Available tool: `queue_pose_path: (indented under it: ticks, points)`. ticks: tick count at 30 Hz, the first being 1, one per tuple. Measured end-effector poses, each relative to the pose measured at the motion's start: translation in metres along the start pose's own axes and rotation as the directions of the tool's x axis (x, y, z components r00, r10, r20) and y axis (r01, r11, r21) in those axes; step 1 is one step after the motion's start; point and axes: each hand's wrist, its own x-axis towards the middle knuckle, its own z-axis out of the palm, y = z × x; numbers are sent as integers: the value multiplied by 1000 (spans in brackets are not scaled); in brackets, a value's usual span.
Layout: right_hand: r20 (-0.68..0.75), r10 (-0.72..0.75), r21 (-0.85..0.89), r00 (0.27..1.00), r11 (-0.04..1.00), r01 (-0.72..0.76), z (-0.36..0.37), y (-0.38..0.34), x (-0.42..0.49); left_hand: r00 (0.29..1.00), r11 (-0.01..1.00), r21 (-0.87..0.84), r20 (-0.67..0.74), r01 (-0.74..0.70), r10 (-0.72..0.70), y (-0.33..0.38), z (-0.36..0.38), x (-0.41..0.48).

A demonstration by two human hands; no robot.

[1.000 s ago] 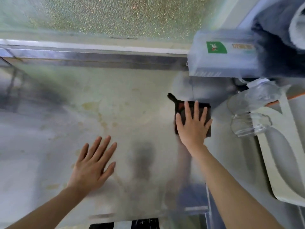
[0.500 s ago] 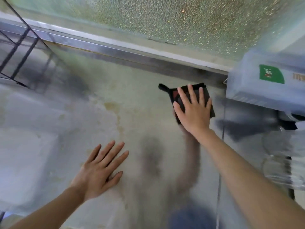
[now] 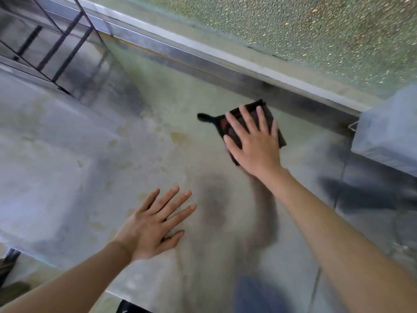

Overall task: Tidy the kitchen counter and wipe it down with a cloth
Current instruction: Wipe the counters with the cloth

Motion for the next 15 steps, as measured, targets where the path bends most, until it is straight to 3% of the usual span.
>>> queue_pose_path:
  ticks: [2,4,9,13,15]
  points:
    - [-1,201,30,980,979,-201,-4,4,28,1000,1000,8,-15,-5,5,-1,1,0]
    - [-6,278,38,961,960,-277,-1,-15,35,1000,1000,22,-28,-11,12,-1,2,1]
    - [46,-58,28,997,998,57,11,-70,-5,999,999,34,-45,-5,7,0,2,1]
    - [60,-142,56,988,989,139,11,-78,-71,992,999,-44,-122,29,-35,6,-10,-4]
    - [39,-196,212,980,960,184,4,-69,-93,980,993,-96,-183,65,-82,12,-20,-3]
